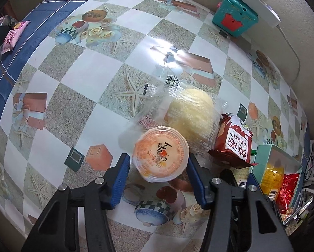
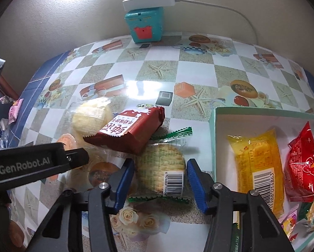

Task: Organize snacks
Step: 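Grasp the orange jelly cup with the left tool while the right grasps the rice cracker pack, then carry the jelly cup with the left tool while the right carries the cracker pack over the tray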

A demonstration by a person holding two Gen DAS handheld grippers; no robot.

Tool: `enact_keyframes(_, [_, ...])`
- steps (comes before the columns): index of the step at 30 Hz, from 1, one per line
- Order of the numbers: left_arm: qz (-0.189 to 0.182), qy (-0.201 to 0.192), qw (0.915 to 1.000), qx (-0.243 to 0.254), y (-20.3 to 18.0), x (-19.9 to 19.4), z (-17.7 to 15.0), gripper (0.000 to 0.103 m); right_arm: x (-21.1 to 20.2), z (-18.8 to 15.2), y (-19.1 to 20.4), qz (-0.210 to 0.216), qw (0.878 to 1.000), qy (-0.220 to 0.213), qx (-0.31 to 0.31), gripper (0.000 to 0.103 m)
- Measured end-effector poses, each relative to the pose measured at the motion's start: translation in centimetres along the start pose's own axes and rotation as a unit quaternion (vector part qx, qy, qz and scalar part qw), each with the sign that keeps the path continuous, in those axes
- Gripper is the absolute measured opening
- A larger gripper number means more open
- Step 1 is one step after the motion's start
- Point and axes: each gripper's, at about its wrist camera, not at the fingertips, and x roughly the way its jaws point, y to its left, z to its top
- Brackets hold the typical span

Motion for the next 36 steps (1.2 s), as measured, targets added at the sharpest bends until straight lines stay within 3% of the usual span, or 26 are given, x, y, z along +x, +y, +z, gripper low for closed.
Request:
enact_keyframes(21, [0.004, -0.005, 1.0, -0.003, 0.1, -0.4, 0.4, 0.046, 0.8, -0.5, 0.5, -0.028, 0.999, 0.01, -0.013, 0.053])
enact_keyframes(36, [0.008, -0.018, 0.9998, -0.008, 1.2, -4.4, -2.7, 0.046, -3.9, -1.3, 0.0, -0.012, 1.0, 0.013, 0.006, 0.053])
